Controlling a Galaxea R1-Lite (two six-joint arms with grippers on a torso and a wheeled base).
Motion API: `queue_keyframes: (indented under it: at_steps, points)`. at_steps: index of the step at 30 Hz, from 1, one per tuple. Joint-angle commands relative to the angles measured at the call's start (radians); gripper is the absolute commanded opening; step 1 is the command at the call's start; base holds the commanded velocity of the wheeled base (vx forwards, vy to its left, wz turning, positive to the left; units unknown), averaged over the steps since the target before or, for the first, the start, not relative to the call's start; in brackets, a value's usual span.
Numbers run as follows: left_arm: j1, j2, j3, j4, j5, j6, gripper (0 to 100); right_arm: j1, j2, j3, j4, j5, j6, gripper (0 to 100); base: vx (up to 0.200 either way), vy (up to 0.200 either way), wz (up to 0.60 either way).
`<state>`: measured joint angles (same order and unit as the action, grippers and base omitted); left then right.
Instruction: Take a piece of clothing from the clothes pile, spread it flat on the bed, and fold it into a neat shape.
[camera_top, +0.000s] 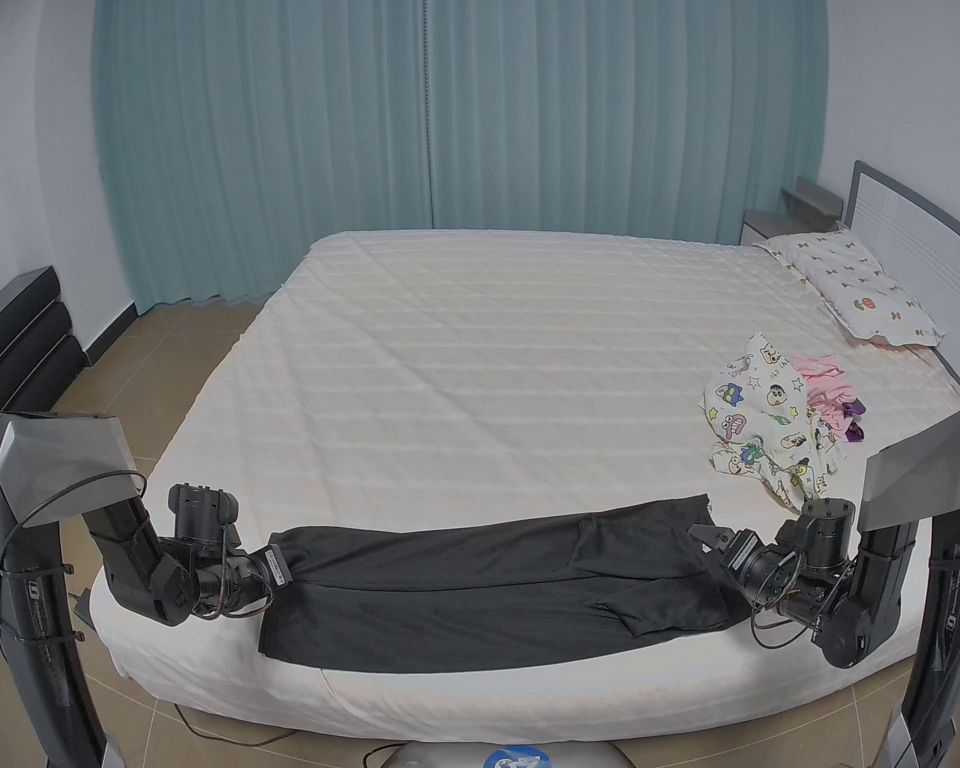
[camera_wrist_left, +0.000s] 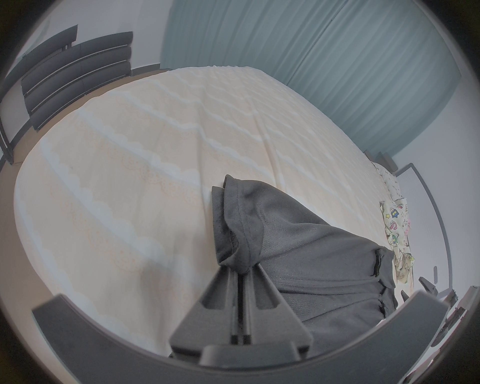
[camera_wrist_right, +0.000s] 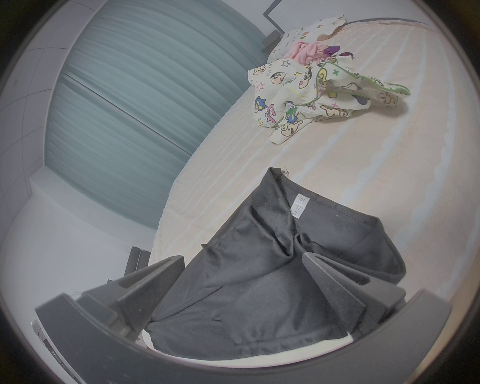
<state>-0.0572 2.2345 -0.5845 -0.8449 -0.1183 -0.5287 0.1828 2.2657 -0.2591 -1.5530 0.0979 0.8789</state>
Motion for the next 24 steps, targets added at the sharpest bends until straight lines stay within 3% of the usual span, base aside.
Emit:
queue_keyframes:
  at_steps: [1,17,24]
  points:
    - [0.002,-0.007,0.0,0.0,0.0,-0.004,0,0.001,-0.002,0.0,-0.018,0.0,-0.001,100,0.0,0.0,0.0]
    - [-0.003,0.02,-0.095,0.009,0.012,-0.04,0,0.004,-0.002,0.001,-0.018,0.0,-0.001,100,0.0,0.0,0.0]
    - [-0.039,-0.016,-0.092,0.02,0.016,-0.039,0,0.004,-0.002,0.003,-0.018,0.0,-0.001,100,0.0,0.0,0.0]
